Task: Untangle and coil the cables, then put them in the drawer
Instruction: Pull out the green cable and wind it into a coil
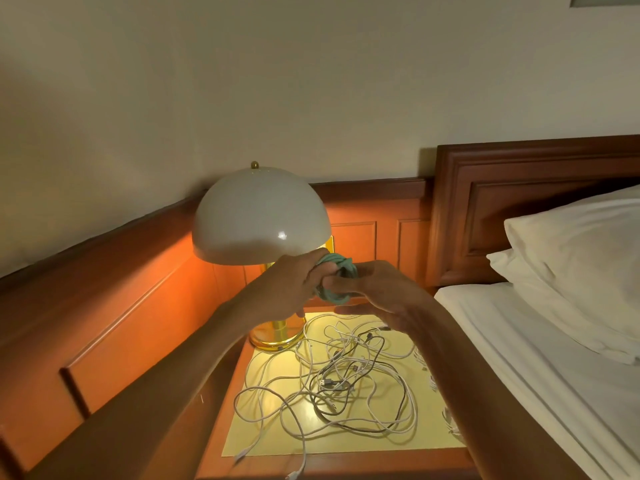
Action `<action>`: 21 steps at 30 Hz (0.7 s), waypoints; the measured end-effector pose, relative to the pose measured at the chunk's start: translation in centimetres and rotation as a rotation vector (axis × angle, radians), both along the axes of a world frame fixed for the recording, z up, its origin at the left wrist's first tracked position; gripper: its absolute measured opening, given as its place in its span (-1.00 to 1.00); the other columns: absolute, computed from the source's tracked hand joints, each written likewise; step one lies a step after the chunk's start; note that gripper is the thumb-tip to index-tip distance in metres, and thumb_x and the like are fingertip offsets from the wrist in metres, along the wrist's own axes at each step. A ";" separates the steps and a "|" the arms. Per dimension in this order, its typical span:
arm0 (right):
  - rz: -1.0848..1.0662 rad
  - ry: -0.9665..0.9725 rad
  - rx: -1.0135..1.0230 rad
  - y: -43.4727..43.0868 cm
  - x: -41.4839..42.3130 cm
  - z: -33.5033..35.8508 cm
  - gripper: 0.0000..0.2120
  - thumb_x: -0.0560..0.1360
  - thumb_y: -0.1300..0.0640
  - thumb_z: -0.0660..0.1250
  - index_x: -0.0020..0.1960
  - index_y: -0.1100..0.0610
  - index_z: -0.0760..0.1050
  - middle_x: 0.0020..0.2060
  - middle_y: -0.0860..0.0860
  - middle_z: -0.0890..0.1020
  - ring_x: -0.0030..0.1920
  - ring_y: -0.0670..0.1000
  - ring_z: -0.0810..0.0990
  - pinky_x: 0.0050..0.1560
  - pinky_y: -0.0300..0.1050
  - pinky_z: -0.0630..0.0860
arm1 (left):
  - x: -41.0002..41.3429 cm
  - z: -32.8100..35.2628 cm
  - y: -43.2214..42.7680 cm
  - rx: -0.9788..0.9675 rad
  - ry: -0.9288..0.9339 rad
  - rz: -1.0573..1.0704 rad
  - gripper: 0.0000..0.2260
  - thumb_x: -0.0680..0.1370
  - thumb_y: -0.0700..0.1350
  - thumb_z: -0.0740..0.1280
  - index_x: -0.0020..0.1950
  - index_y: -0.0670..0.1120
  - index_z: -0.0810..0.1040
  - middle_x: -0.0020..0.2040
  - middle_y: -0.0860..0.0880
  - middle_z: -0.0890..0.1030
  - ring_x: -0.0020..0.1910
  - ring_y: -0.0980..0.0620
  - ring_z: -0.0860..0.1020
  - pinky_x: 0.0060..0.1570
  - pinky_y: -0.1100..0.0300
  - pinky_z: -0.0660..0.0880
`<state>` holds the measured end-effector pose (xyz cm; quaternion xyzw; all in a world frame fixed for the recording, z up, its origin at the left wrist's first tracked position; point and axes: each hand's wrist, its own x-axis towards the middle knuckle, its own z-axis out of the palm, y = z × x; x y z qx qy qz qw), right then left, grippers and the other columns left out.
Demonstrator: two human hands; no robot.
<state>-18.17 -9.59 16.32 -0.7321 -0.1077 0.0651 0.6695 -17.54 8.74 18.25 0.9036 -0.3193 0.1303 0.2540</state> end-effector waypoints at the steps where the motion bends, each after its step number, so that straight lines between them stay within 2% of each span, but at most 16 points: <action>1: -0.010 -0.019 -0.026 -0.2 0.1 0.2 -0.71 0.42 0.19 0.53 0.12 0.22 0.64 -0.02 0.11 0.73 0.07 0.08 0.69 0.15 0.12 0.62 | 0.0 0.2 0.2 -0.030 0.055 -0.003 -0.78 0.67 0.09 0.12 0.06 -0.01 0.46 -0.26 -0.10 0.56 -0.50 -0.01 0.58 -0.53 0.15 0.50; 5: -0.054 -0.066 -0.123 0.0 0.1 0.2 -0.80 0.46 0.21 0.48 0.07 0.22 0.66 -0.07 0.09 0.74 0.03 0.06 0.70 0.10 0.08 0.64 | 0.0 0.1 0.0 -0.036 0.079 0.009 -0.83 0.67 0.06 0.12 0.24 0.12 0.39 -0.31 -0.04 0.56 -0.51 0.05 0.59 -0.53 0.18 0.50; 8: -0.142 -0.128 -0.232 1.0 -0.1 -0.4 -0.86 0.47 0.15 0.40 -0.07 0.21 0.67 -0.15 0.13 0.73 -0.06 0.12 0.70 0.01 0.09 0.67 | 0.2 -0.3 -0.1 -0.009 0.060 0.012 -0.85 0.67 0.06 0.13 0.24 0.19 0.33 -0.29 -0.13 0.60 -0.52 0.02 0.59 -0.47 -0.02 0.57; 10: -0.219 -0.237 -0.415 1.6 -0.3 -1.0 -0.74 0.47 0.05 0.37 -0.19 0.26 0.61 -0.30 0.14 0.67 -0.26 0.14 0.64 -0.19 0.01 0.60 | 0.4 -0.7 0.0 0.035 0.031 0.031 -0.86 0.68 0.05 0.12 0.23 0.15 0.33 -0.26 -0.14 0.62 -0.51 0.03 0.59 -0.51 0.07 0.55; 12: -0.315 -0.345 -0.592 2.4 -0.5 -2.0 -0.69 0.49 -0.02 0.34 -0.24 0.23 0.53 -0.38 0.08 0.55 -0.36 0.07 0.48 -0.34 -0.11 0.37 | 0.6 -0.9 -0.1 0.075 0.001 0.072 -0.84 0.69 0.03 0.11 0.25 0.08 0.35 -0.25 -0.09 0.62 -0.49 0.05 0.59 -0.54 0.24 0.48; 15: -0.411 -0.522 -0.661 3.4 -0.8 -3.3 -0.83 0.57 0.09 0.27 0.01 0.18 0.55 -0.29 0.03 0.56 -0.30 0.07 0.50 -0.37 -0.16 0.28 | 0.9 -1.2 -0.4 0.117 -0.008 0.137 -0.82 0.69 0.00 0.09 0.26 0.04 0.36 -0.24 -0.04 0.60 -0.47 0.05 0.60 -0.51 0.26 0.51; 16: -0.421 -0.587 -0.717 3.6 -0.8 -3.5 -0.81 0.59 0.15 0.26 0.15 0.18 0.54 -0.22 0.05 0.61 -0.26 0.07 0.54 -0.35 -0.20 0.31 | 1.1 -1.3 -0.4 0.104 0.008 0.146 -0.81 0.69 0.00 0.08 0.27 0.03 0.36 -0.21 -0.05 0.62 -0.44 0.04 0.62 -0.48 0.24 0.55; 18: -0.427 -0.691 -0.887 3.7 -0.9 -4.1 -0.62 0.60 0.22 0.29 0.40 0.21 0.38 -0.01 0.09 0.67 -0.13 0.06 0.64 -0.21 -0.26 0.41 | 1.4 -1.4 -0.4 0.066 0.063 0.144 -0.78 0.69 0.01 0.08 0.29 0.01 0.38 -0.18 -0.06 0.63 -0.39 0.03 0.65 -0.38 0.14 0.62; 21: -0.419 -0.719 -0.908 3.5 -0.9 -4.5 -0.51 0.58 0.24 0.34 0.47 0.17 0.30 0.10 0.10 0.67 -0.04 0.06 0.66 -0.11 -0.22 0.51 | 1.5 -0.8 -0.4 0.018 0.189 0.126 -0.76 0.69 0.00 0.10 0.15 -0.09 0.49 -0.27 -0.02 0.55 -0.36 0.02 0.63 -0.20 -0.04 0.65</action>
